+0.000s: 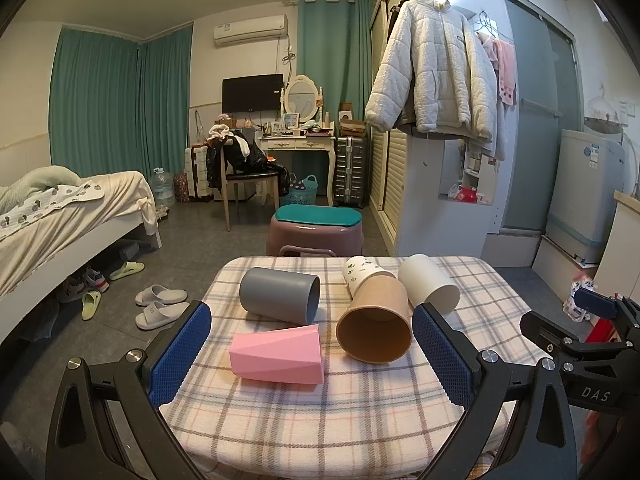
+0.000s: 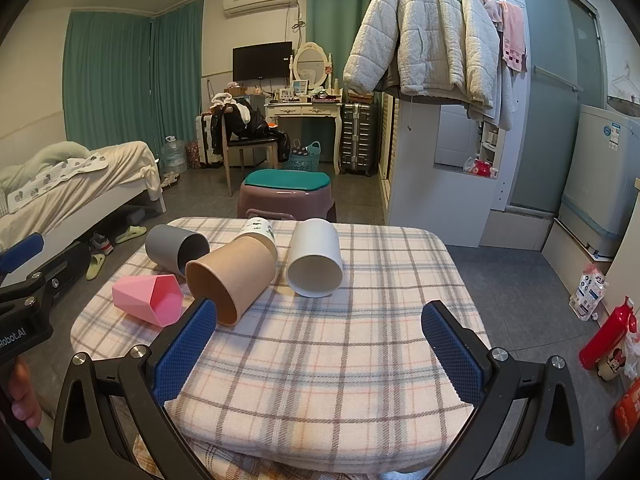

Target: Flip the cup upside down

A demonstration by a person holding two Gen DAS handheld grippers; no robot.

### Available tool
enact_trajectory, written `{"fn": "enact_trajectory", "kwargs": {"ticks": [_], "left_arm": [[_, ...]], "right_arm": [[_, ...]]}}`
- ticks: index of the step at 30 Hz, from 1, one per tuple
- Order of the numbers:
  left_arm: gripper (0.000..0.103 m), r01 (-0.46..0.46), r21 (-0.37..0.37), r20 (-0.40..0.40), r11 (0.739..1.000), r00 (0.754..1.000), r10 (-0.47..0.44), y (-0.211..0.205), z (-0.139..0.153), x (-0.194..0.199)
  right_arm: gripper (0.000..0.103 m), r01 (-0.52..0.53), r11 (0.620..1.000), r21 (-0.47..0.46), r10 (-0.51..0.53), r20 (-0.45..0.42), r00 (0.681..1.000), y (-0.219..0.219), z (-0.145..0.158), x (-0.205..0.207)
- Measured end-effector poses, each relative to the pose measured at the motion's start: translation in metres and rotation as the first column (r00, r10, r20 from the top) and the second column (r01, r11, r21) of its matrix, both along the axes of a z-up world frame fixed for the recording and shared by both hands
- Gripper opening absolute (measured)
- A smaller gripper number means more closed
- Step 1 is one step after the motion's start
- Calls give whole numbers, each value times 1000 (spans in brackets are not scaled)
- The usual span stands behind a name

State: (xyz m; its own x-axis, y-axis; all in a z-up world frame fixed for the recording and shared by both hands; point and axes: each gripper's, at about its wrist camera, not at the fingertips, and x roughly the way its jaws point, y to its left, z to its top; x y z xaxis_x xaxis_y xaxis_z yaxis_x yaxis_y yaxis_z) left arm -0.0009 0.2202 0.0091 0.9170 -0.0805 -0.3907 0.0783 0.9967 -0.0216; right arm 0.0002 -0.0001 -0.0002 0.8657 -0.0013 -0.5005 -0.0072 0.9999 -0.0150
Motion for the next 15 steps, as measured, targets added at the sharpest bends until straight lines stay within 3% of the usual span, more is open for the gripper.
{"fn": "enact_trajectory", "kwargs": {"ticks": [15], "left_arm": [[103, 0, 0, 0, 1000, 1000, 0, -1, 0, 1]], "right_arm": [[103, 0, 1000, -1, 0, -2, 1000, 0, 0, 0]]}}
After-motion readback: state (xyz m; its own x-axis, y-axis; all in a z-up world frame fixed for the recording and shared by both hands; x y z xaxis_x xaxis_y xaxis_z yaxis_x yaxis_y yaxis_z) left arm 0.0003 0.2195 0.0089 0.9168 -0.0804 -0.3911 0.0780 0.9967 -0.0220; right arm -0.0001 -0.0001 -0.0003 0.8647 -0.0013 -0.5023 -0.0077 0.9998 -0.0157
